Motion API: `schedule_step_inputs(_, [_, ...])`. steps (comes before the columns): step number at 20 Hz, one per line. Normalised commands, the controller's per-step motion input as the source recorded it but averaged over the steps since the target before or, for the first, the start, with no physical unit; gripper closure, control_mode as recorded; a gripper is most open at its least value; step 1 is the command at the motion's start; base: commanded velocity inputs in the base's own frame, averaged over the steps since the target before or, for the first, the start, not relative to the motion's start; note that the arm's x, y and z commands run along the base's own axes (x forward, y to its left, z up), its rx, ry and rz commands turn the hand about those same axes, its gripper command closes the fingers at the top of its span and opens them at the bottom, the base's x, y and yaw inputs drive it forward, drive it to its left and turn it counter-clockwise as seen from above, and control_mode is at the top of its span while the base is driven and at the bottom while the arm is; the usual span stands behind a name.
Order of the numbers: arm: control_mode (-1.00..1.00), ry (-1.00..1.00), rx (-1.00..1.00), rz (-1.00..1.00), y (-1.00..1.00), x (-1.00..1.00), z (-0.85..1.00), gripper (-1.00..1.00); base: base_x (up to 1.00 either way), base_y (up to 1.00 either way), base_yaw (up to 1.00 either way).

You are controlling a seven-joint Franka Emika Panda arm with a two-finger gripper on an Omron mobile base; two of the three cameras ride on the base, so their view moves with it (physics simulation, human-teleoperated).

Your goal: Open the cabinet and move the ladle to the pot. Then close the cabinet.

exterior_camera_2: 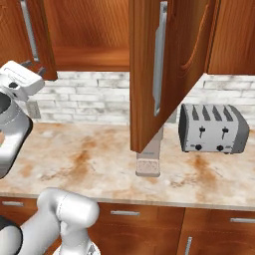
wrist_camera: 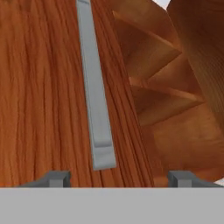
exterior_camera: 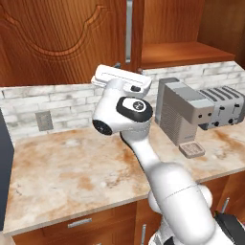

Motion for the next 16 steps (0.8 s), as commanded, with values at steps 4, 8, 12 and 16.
schedule_step_inputs(4, [-1.0,-0.01,0.1,0.18,-0.02,1.0,0.0,-1.0,0.0,0.0,0.0])
schedule_step_inputs(8, [-1.0,-0.01,0.09,0.18,0.0,0.94,0.0,-1.0,0.0,0.0,0.0])
schedule_step_inputs(12, [-1.0,-0.03,0.07,0.17,0.0,0.66,0.0,-1.0,0.0,0.0,0.0])
schedule_step_inputs(16, [-1.0,-0.03,0.05,0.14,0.0,0.53,0.0,-1.0,0.0,0.0,0.0])
